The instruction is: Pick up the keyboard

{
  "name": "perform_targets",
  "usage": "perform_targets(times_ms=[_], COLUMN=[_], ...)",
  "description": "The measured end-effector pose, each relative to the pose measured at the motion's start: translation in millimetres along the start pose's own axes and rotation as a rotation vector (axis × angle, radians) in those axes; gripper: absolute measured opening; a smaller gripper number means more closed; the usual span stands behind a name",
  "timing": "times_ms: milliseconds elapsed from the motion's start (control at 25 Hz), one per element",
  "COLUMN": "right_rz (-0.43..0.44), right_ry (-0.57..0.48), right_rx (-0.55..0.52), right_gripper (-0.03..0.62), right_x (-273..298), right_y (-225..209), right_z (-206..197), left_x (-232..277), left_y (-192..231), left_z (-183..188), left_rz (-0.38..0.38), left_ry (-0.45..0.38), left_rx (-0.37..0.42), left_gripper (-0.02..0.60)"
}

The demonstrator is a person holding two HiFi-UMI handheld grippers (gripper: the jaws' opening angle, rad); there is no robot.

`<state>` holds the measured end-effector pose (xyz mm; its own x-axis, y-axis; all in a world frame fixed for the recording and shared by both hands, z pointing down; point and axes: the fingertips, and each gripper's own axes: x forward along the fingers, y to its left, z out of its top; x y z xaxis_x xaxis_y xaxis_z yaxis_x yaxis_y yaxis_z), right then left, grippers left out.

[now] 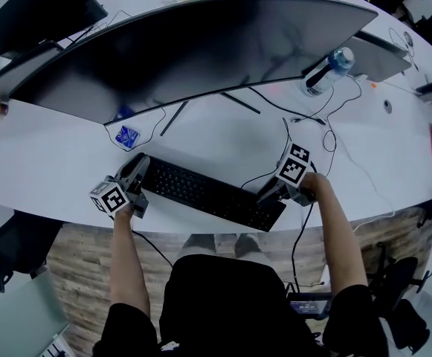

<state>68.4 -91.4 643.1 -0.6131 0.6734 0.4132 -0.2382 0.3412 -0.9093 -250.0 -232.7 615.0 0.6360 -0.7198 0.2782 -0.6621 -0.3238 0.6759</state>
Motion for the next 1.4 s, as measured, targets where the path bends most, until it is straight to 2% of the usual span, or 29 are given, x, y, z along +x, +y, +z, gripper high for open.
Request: perform_targets(times_ms=[160, 360, 560, 680, 1000, 1200, 1400], right_rz=[-0.061, -0.044, -0.056, -0.053, -0.069, -0.177, -0.345], right_ry=[0.056, 0.040, 0.152, 0.156, 0.135, 0.117, 0.137], right_rx=[-0.020, -0.018, -0.048, -0.047, -0.045, -0.103, -0.191], right_gripper=[0.124, 0.123, 0.129, 0.128, 0.118, 0.115, 0.114], right_x=[17.7, 23.4, 43.4, 46.3, 46.0, 36.1, 16.6], right_y=[-14.1, -13.3, -14.3, -13.1, -7.0, -1.3, 5.0], right_z=[1.1, -1.7, -7.5, -9.2, -10.1, -3.2, 11.1], left_x=[7.7, 12.0, 14.6, 17.6, 11.9, 7.2, -3.3], left_y=[0.5, -1.2, -2.6, -6.2, -3.2, -7.9, -13.6], left_z=[-8.1, -8.6, -7.6, -8.1, -9.0, -5.9, 8.1], left_rz=[-0.007, -0.007, 0.017, 0.012, -0.007, -0.003, 0.020], left_ry=[0.052, 0.075, 0.085, 0.111, 0.054, 0.025, -0.068], left_rx=[0.007, 0.022, 0.048, 0.070, 0.030, 0.047, 0.041], left_gripper=[0.114, 0.109, 0.107, 0.107, 0.107, 0.107, 0.107])
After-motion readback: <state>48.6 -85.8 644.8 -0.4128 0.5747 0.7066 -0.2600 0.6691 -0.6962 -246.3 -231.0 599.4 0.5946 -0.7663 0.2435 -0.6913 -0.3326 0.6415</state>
